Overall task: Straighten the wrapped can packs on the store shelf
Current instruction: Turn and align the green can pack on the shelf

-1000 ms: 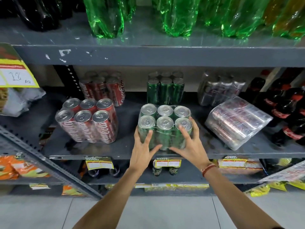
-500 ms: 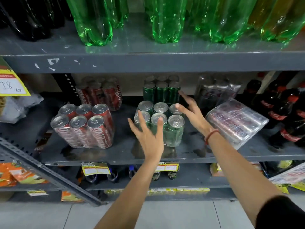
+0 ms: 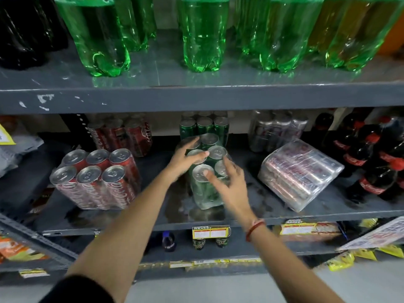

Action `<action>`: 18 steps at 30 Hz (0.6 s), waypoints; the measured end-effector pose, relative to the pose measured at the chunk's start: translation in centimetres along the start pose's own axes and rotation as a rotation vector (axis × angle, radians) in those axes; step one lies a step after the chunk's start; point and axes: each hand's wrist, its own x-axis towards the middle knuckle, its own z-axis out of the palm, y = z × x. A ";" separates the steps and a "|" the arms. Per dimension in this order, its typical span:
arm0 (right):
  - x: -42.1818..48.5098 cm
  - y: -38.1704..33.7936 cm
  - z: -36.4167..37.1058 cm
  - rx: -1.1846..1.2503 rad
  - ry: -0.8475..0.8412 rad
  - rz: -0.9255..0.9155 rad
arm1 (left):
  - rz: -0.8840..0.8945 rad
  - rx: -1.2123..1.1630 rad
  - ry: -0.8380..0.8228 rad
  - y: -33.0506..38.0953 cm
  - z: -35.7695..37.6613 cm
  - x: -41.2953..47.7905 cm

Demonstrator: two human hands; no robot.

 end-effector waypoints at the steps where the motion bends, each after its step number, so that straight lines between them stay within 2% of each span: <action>1: -1.4 -0.5 1.3 0.021 0.064 0.049 | -0.021 0.001 -0.117 0.4 -0.3 0.6; 4: -4.4 -1.9 3.7 0.097 0.093 0.099 | -0.047 0.036 -0.312 1.4 -0.4 1.8; 7: -4.6 -1.9 2.4 0.187 0.131 0.071 | -0.112 0.053 -0.360 2.4 -0.5 1.7; 9: -3.0 -1.5 0.1 0.223 0.230 0.072 | -0.106 0.001 -0.214 2.7 -0.6 0.6; 11: -0.5 -1.6 -2.3 0.236 0.262 0.050 | -0.055 -0.105 0.158 2.4 0.0 -1.2; 13: 2.8 -2.3 -4.1 0.117 0.180 -0.011 | -0.005 -0.154 0.515 2.2 2.4 -4.5; 14: 4.8 -2.5 -4.6 0.028 0.102 -0.037 | -0.004 -0.140 0.604 2.3 4.2 -6.5; 16: 8.3 -2.8 -5.0 -0.077 -0.109 -0.052 | -0.039 -0.033 0.622 2.2 8.0 -9.5; 18: 10.5 -2.5 -4.7 -0.133 -0.330 0.009 | -0.072 0.071 0.561 1.6 10.7 -10.9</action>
